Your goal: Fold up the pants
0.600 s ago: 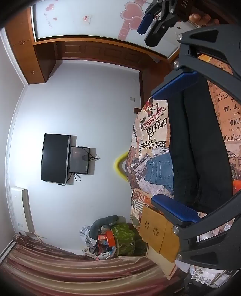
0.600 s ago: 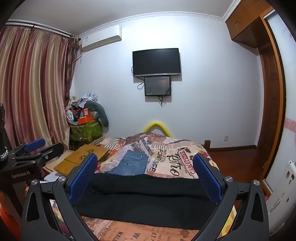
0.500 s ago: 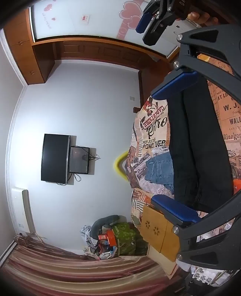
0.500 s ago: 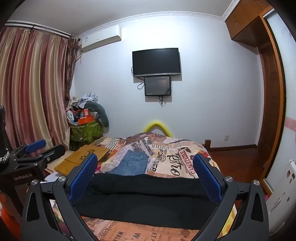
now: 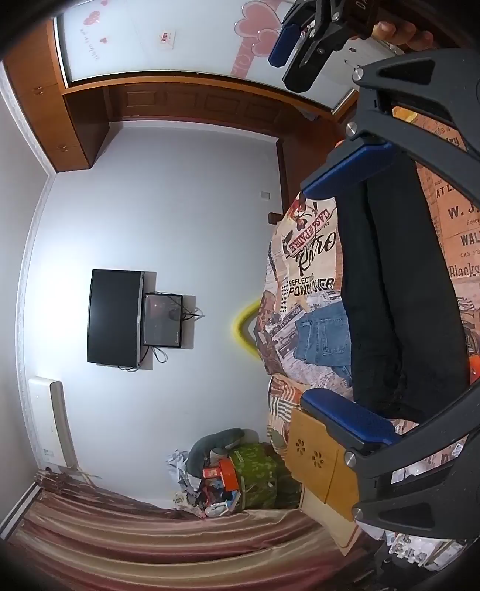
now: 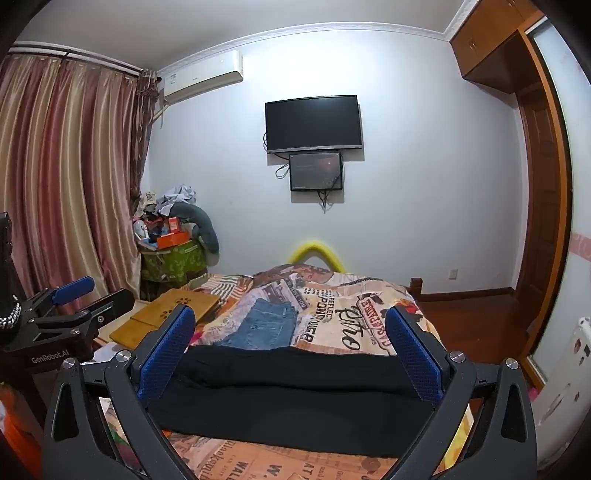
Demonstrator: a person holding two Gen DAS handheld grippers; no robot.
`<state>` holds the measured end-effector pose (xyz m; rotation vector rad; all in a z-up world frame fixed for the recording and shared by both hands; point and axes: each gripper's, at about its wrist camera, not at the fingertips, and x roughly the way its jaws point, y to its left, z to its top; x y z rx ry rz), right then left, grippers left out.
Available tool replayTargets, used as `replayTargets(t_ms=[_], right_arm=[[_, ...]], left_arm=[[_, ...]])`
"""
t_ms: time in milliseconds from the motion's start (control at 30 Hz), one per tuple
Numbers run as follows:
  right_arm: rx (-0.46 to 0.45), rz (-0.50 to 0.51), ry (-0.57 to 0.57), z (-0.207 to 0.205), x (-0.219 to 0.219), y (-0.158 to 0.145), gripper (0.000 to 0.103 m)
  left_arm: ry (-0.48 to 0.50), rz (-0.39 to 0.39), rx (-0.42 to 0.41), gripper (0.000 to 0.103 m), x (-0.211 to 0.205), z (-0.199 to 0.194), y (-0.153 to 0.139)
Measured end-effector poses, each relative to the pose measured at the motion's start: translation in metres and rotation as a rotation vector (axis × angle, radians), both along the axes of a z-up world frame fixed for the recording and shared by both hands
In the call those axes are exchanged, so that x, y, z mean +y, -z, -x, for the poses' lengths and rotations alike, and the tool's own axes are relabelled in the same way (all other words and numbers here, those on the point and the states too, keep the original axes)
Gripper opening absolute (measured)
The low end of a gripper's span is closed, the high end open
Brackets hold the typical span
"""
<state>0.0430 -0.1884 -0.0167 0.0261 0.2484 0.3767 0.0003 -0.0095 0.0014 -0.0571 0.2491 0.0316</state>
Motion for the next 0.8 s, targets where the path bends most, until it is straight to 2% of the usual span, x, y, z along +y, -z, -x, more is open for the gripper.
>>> replayTargets(t_ms=[800], right_arm=[[-0.036,0.019,-0.01,0.0052,0.005,-0.0005,0.102]], left_arm=[[-0.017,-0.029,-0.027,0.103,-0.0004,0.0039,0.001]])
